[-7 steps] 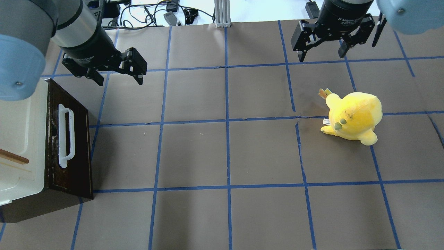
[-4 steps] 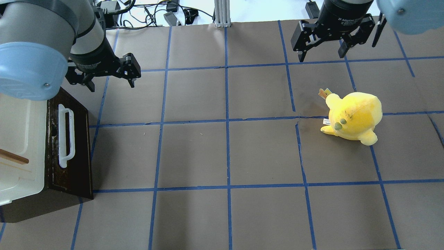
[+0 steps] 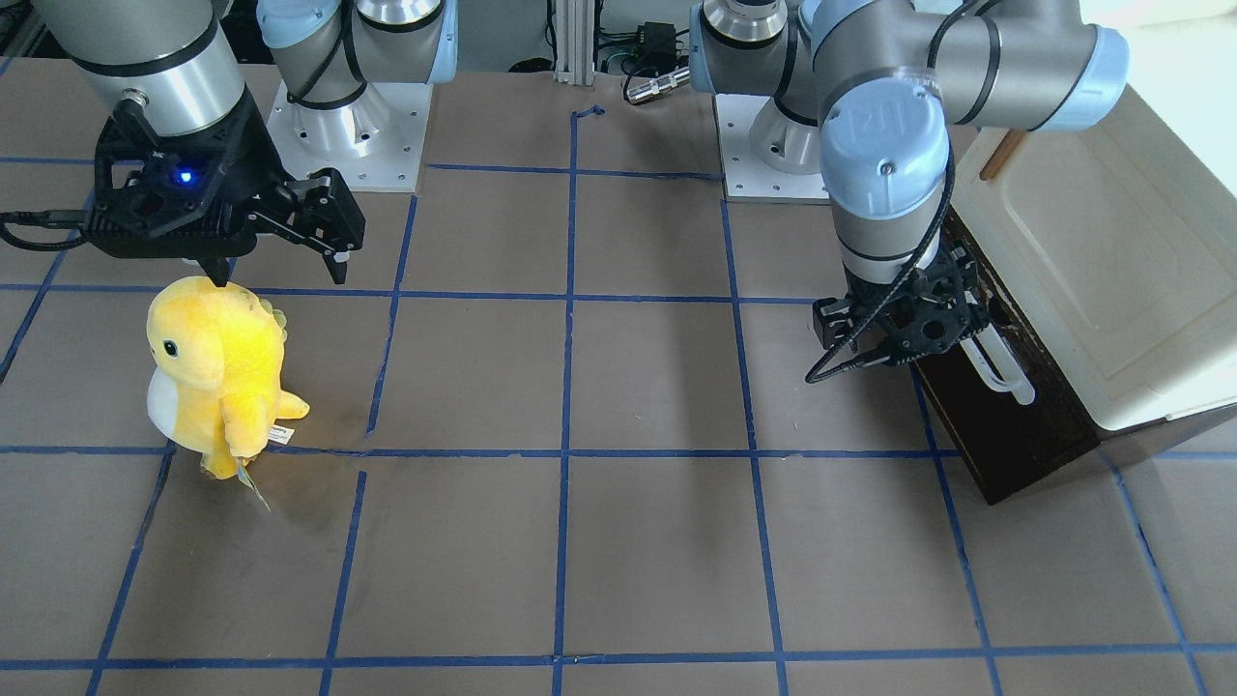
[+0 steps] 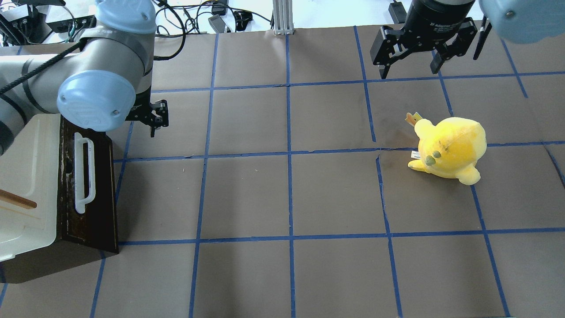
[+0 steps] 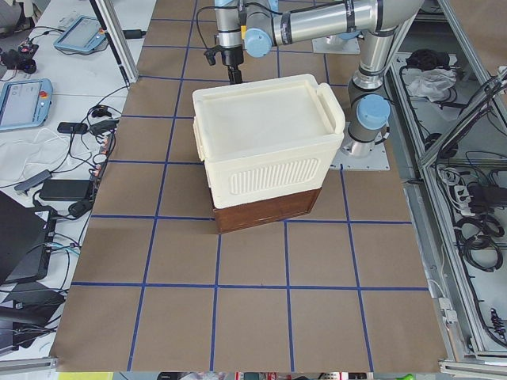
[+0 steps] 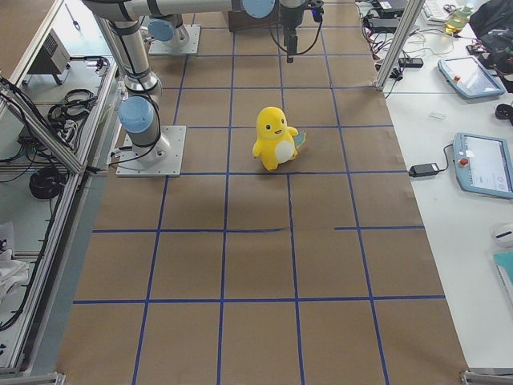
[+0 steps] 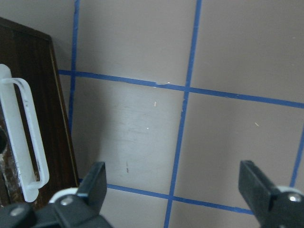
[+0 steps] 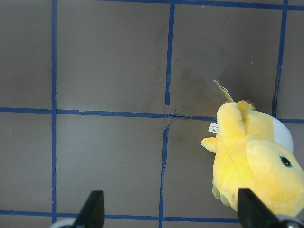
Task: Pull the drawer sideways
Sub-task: 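Lower the left gripper onto the white drawer handle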
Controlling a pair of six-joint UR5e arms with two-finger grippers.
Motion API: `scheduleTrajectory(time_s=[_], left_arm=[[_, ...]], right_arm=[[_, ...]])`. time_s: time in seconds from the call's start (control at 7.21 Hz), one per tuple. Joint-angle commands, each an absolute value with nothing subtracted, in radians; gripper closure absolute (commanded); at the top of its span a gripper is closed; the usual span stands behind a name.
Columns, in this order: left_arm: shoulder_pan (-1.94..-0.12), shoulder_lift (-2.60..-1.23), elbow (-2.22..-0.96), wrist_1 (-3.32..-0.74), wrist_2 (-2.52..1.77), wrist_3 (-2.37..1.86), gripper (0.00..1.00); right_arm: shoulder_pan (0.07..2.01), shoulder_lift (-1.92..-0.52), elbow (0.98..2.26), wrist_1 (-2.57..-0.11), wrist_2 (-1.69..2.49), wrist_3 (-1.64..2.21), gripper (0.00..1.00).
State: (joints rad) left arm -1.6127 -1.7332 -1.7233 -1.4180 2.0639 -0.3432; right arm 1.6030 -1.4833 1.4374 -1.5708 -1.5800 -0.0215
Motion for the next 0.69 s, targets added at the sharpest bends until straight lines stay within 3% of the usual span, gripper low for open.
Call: scheduleTrajectory(time_s=[0.0,0.55], left_arm=[[-1.621,-1.799,-1.750,-1.428,2.220,-0.447,0.00],[-1.649,-1.897,-1.786,-1.468,2.468,-0.474,0.00]], right_arm=[[1.603,-1.483,1.437,-1.571,-1.580,-0.021,0.00],[1.603,-1.483,1.437,-1.571,-1.580,-0.021,0.00]])
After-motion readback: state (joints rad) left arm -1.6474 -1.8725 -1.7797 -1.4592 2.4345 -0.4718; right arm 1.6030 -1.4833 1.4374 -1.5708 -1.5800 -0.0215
